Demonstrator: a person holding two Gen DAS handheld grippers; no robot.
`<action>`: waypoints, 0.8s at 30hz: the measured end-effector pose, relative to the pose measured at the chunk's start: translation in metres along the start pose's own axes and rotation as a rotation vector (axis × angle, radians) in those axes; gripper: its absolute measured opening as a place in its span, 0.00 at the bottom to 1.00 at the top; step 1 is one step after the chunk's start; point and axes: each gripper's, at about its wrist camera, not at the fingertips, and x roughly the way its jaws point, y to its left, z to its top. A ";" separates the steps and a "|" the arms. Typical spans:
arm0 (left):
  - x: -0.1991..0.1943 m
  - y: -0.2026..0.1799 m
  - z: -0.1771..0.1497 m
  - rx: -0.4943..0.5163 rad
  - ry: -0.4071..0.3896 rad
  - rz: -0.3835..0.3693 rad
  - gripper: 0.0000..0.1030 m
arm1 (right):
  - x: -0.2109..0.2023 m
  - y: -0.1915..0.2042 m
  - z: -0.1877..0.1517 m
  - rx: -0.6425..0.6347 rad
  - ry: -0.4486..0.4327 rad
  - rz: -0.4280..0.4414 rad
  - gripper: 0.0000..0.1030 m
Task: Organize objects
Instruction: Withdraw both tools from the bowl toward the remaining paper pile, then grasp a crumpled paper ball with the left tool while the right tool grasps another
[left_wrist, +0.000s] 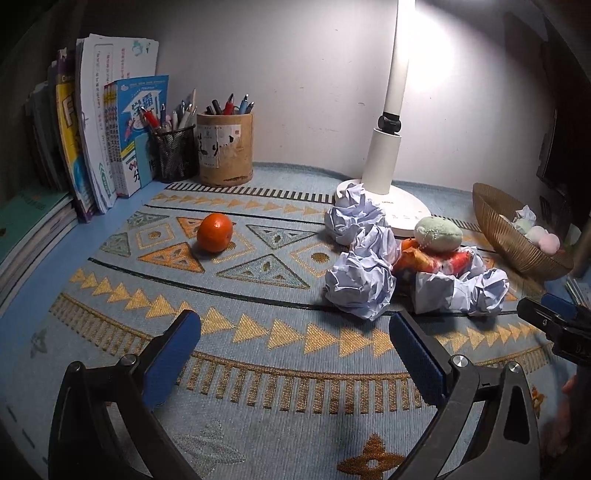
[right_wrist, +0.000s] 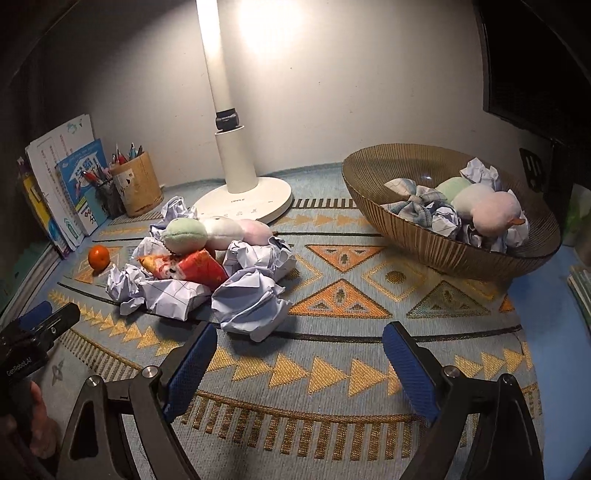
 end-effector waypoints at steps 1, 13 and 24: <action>0.001 -0.002 0.004 0.004 0.007 -0.016 0.99 | 0.001 0.003 0.002 -0.005 0.010 0.024 0.82; 0.053 -0.036 0.024 0.138 0.130 -0.062 0.84 | 0.050 0.016 0.023 0.006 0.146 0.072 0.74; 0.053 -0.035 0.020 0.119 0.104 -0.103 0.45 | 0.054 0.035 0.019 -0.072 0.119 0.089 0.39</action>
